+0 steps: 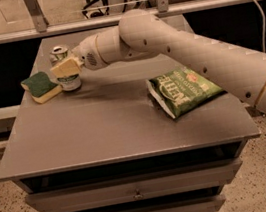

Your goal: Move 7up can near sponge

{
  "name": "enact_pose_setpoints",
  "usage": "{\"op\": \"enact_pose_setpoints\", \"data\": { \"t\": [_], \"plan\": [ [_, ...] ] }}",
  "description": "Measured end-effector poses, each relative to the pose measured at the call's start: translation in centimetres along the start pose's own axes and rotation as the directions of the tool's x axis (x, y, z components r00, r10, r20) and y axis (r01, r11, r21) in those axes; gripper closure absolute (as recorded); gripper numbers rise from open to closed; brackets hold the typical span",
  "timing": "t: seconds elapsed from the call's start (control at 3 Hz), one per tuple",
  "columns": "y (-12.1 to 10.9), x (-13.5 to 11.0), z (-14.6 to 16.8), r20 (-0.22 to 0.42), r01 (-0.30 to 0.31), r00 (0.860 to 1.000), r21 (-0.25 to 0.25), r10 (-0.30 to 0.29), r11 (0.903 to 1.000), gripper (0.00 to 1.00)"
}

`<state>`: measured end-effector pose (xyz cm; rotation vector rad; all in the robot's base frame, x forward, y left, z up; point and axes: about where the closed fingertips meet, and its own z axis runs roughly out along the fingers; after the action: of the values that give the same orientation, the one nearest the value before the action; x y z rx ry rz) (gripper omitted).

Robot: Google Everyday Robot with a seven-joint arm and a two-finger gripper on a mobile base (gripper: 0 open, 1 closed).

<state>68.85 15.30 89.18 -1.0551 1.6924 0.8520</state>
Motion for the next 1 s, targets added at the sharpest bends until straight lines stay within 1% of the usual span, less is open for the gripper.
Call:
{"op": "enact_pose_setpoints", "data": {
  "t": [0.33, 1.0],
  "plan": [
    [1.55, 0.14, 0.61, 0.01, 0.008, 1.0, -0.027, -0.007, 0.9996, 0.53],
    [2.29, 0.25, 0.01, 0.025, 0.014, 1.0, -0.012, -0.014, 0.9998, 0.05]
  ]
}}
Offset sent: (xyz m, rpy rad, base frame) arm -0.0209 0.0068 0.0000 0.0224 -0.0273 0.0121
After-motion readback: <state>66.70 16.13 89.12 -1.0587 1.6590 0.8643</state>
